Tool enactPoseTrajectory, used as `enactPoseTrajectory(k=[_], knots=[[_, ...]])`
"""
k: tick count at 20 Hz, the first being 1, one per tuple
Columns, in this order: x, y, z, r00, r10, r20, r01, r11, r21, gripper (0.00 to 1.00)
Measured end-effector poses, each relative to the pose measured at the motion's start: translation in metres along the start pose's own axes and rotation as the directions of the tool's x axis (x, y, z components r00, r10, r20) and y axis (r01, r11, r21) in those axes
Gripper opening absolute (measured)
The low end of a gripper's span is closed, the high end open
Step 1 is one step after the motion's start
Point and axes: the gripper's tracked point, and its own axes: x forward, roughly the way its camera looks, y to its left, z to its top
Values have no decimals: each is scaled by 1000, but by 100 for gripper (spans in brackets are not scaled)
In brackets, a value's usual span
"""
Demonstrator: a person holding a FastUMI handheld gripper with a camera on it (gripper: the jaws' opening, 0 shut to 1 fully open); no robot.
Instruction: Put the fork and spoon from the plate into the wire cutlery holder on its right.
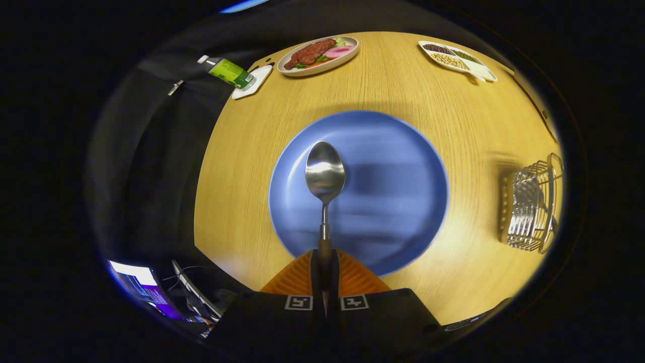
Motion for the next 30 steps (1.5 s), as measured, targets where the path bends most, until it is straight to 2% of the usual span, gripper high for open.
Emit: enactPoseTrajectory(k=[7,11,15,19,22,27,30], knots=[[-89,-25,2,999,13,43,-8,993,-119,5],[-142,-53,5,999,24,44,-17,989,-147,5],[-178,-90,14,1000,-7,28,11,986,-168,5],[-200,-126,22,998,-47,-52,36,979,-203,5],[-211,-158,24,987,-109,-122,76,965,-250,5],[-213,-189,16,943,-177,-281,88,949,-303,6],[-205,-202,13,906,-221,-361,88,933,-350,6]])
